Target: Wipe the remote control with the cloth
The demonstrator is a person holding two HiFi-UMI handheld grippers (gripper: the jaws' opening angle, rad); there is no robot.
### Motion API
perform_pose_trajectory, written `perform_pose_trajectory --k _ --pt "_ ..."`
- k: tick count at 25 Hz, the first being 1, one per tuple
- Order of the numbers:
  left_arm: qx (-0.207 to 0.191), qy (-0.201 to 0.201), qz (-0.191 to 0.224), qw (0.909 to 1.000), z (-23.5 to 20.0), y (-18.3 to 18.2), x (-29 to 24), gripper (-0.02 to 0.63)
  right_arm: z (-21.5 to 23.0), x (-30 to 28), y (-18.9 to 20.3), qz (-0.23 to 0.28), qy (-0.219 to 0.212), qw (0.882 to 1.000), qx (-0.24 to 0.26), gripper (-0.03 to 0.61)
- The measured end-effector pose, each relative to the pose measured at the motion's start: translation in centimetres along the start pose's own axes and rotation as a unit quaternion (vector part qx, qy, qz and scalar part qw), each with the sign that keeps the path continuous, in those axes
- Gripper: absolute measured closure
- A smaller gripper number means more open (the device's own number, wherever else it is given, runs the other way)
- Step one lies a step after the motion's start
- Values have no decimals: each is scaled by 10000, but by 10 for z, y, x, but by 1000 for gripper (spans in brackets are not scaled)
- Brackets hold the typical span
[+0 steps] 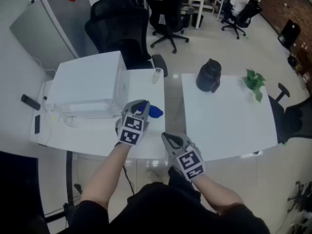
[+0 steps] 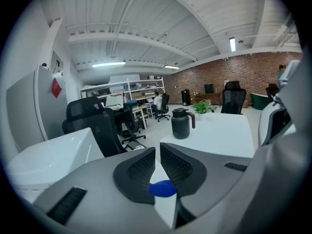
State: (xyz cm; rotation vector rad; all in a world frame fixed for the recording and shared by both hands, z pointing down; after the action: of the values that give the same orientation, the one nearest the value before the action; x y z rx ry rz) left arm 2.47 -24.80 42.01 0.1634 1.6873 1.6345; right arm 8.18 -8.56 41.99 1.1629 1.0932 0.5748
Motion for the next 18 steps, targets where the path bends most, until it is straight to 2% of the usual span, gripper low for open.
perform_pose_trajectory --k 7,10,13,18 --pt "290 -338 -456 9980 -56 12 -143 417 76 -69 26 -254 -283 9992 -100 571" --pt "462 -428 -715 9954 -73 24 -199 406 108 -91 43 -399 -481 9980 -35 571" --pt "612 -500 -952 9923 -85 38 -249 373 135 -109 54 -529 -558 9969 -185 571" --pt "637 -633 -1286 9876 -97 52 -315 370 158 -127 70 -702 -727 9942 -359 571"
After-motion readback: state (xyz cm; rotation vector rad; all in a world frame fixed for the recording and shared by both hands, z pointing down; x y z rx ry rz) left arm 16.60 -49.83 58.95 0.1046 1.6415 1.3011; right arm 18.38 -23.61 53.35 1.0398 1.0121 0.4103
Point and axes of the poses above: the fingertips, and each gripper's own axes: x backward along the fingers, z to its right, y out of its underside, the point moved 5 cm from there along x, backward along the fingers, and after that the axes turned 4 degrees about x, right-handed, at the moved point
